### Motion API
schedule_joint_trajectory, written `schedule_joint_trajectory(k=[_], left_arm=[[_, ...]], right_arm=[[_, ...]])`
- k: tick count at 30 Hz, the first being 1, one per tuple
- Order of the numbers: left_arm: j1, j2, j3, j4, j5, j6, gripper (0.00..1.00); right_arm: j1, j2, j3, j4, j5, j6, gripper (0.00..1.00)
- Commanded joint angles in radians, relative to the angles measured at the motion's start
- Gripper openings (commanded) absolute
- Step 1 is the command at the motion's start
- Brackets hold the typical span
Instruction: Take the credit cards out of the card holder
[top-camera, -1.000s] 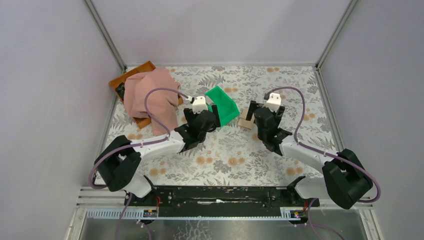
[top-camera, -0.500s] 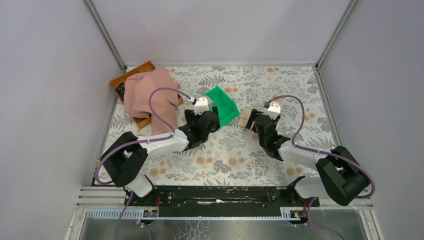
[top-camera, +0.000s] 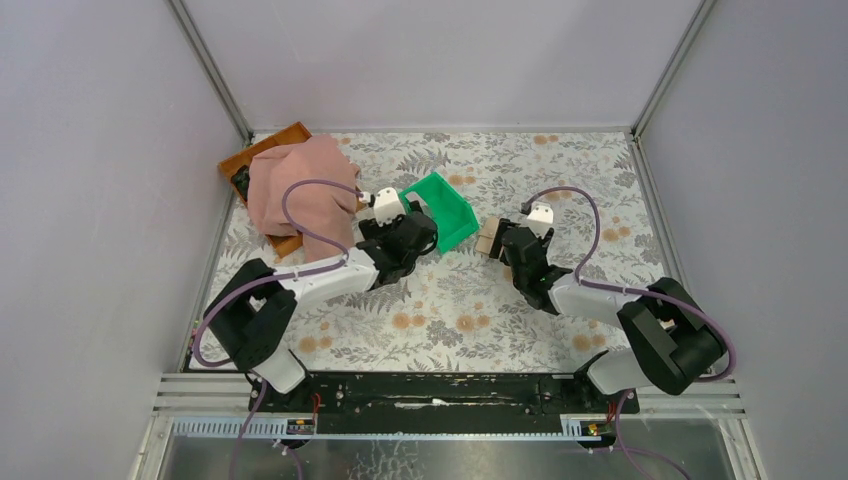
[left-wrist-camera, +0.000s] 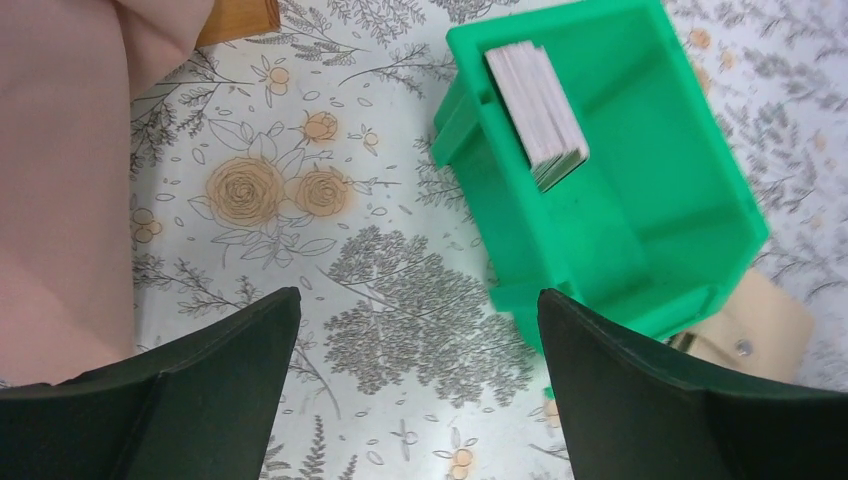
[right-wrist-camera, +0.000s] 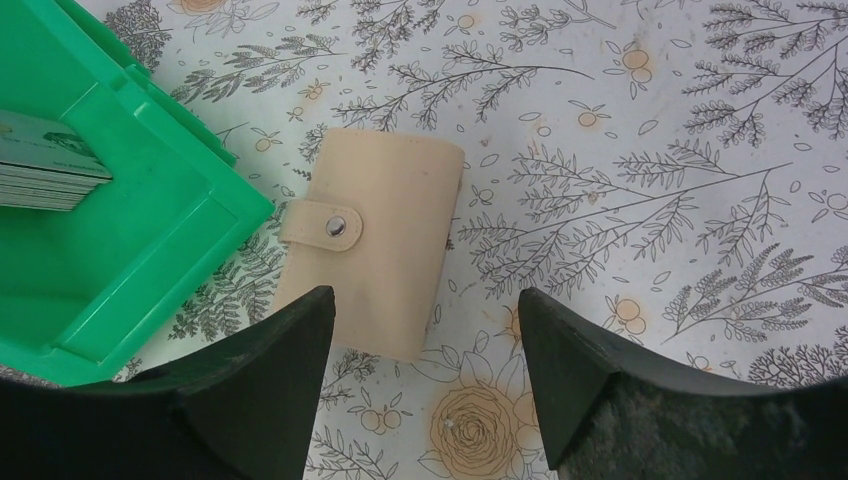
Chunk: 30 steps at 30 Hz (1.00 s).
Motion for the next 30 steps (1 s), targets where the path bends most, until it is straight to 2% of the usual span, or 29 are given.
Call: schedule_joint_trajectory(k=[1,6,8,14,17,28,30], left_arm=[[0.008,0.018,0.107,-0.157,-0.004,-0.201,0.95],[0.008,0.068,0.245,-0.325,0.07,-0.311,0.95],[0.008,0.09,0.283,-0.371,0.101,-0.343,0.91],[0.008,0.16,0.334,-0.484,0.094,-0.476,0.87],[0.007,0.192,0.333,-0.485,0.101,-0.514,0.82],[0.005,0.272,0.381,-0.412,0.098,-0.505,0.78],[0.007,0.276,0.388,-0.412,0.089,-0.492,0.75]], right_arm=[[-0.004,0.031,0.073,-0.025,0.001,0.012,0.75],[-0.005,0.041,0.092,-0.052,-0.001,0.016,0.77],[-0.004,0.038,0.093,-0.054,-0.005,0.018,0.78],[-0.005,0.027,0.101,-0.08,0.015,0.02,0.78],[-0.005,0.013,0.098,-0.087,0.033,0.023,0.78],[-0.004,0.108,0.168,-0.153,0.049,0.023,0.76],[-0.004,0.112,0.171,-0.156,0.049,0.023,0.76]])
